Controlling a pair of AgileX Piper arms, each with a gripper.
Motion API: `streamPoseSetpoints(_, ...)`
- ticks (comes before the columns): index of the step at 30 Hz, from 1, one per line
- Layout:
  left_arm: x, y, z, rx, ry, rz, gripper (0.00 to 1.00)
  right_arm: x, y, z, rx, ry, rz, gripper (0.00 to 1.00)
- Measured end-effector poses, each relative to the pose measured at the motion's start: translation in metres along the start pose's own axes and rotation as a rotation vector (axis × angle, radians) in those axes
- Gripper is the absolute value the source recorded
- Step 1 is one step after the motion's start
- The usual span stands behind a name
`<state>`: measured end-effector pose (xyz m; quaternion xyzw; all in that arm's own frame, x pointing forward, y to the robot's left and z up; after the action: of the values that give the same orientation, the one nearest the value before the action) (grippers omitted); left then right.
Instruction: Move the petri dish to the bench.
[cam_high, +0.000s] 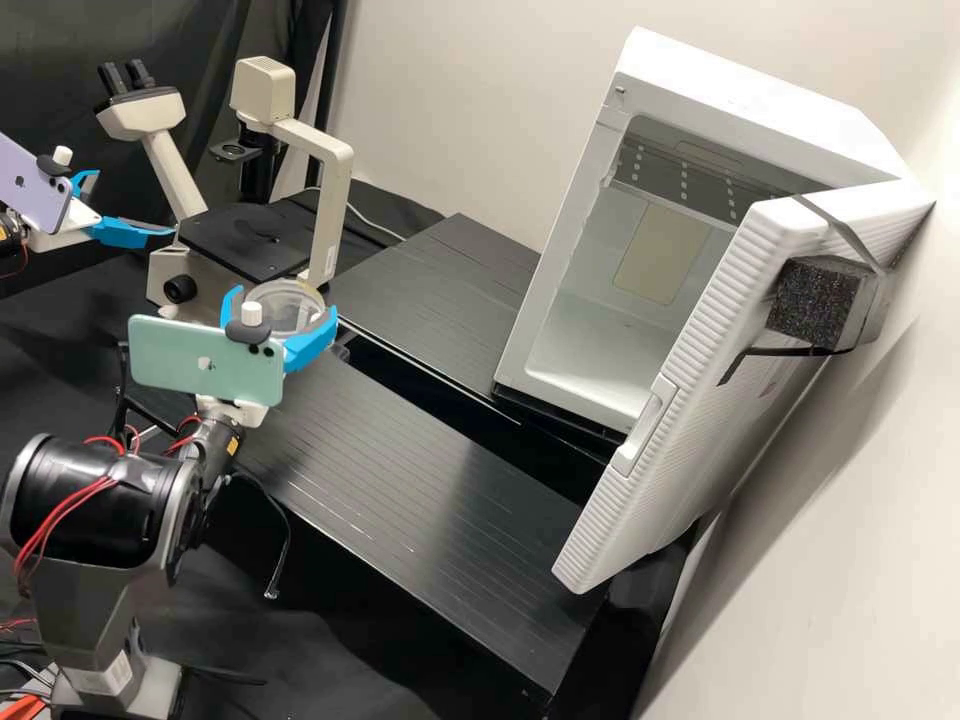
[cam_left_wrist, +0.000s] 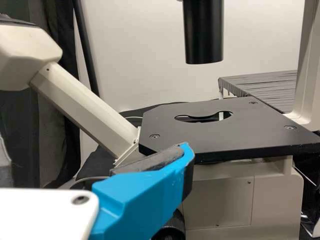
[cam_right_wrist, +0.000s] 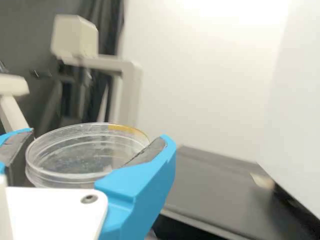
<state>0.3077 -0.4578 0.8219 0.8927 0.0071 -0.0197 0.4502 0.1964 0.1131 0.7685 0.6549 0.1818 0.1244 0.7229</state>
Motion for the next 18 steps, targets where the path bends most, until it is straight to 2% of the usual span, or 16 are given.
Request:
streamPoseSetpoints(4, 0.0, 0.0, 0.0, 0.0, 0.0, 0.0, 1.0, -0.017, 0.0, 0.02, -0.014, -0.068, -0.027, 0.0)
streamPoseSetpoints(6, 0.0, 0.0, 0.0, 0.0, 0.0, 0.0, 1.0, -0.026, 0.002, 0.028, -0.009, -0.096, -0.032, 0.0)
streamPoseSetpoints(8, 0.0, 0.0, 0.0, 0.0, 0.0, 0.0, 1.0, -0.034, 0.007, 0.04, 0.001, -0.144, -0.013, 0.0)
streamPoseSetpoints(12, 0.0, 0.0, 0.0, 0.0, 0.0, 0.0, 1.0, -0.053, 0.022, 0.059, 0.044, -0.222, 0.04, 0.0)
streamPoseSetpoints(18, 0.0, 0.0, 0.0, 0.0, 0.0, 0.0, 1.0, -0.066, 0.04, 0.073, 0.078, -0.262, 0.09, 0.0)
